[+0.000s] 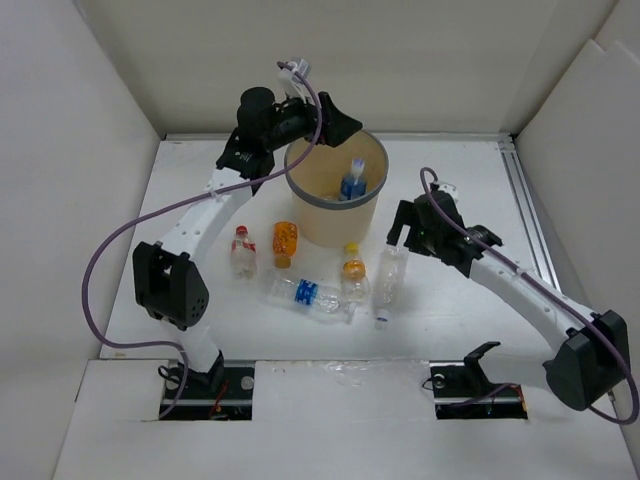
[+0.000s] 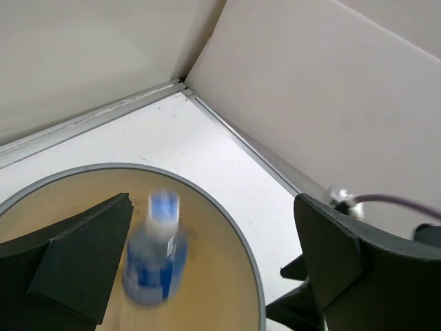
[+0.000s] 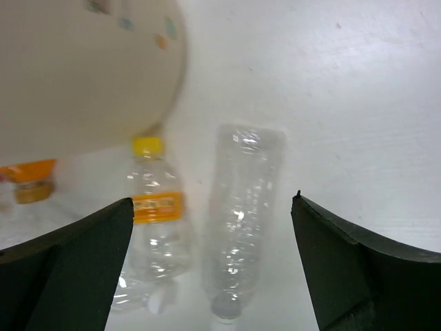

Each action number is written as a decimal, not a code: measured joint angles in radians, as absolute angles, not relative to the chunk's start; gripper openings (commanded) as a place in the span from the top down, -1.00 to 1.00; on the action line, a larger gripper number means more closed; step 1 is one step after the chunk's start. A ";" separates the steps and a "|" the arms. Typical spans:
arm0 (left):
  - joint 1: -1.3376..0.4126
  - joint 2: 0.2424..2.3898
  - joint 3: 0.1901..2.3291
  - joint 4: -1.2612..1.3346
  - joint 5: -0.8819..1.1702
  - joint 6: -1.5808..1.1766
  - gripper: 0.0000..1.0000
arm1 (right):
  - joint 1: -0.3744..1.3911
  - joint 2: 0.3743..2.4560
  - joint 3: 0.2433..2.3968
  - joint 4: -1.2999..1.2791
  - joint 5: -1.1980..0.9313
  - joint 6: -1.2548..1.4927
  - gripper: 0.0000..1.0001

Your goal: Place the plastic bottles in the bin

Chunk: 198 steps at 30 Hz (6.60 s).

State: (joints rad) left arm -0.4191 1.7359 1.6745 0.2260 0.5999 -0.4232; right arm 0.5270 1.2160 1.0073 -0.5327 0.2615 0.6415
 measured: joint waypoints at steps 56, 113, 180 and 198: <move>-0.417 1.066 1.137 0.229 0.935 -0.489 -1.00 | 0.675 1.203 1.548 -0.231 -0.126 0.522 1.00; -0.417 1.369 1.505 0.144 0.482 -0.399 -1.00 | 0.791 1.318 0.807 -0.265 0.276 0.711 -0.79; -0.417 1.221 1.153 0.543 0.938 -0.789 0.73 | 0.878 1.151 1.192 -0.010 -0.064 0.556 0.85; -0.416 1.584 1.567 0.373 0.609 -0.590 0.32 | 0.853 0.984 1.121 -0.192 0.343 0.510 -1.00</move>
State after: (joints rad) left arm -0.4160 1.5837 1.5665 0.3729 0.6090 -0.5896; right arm 0.8528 0.9844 1.1206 -0.1917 0.3428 0.5098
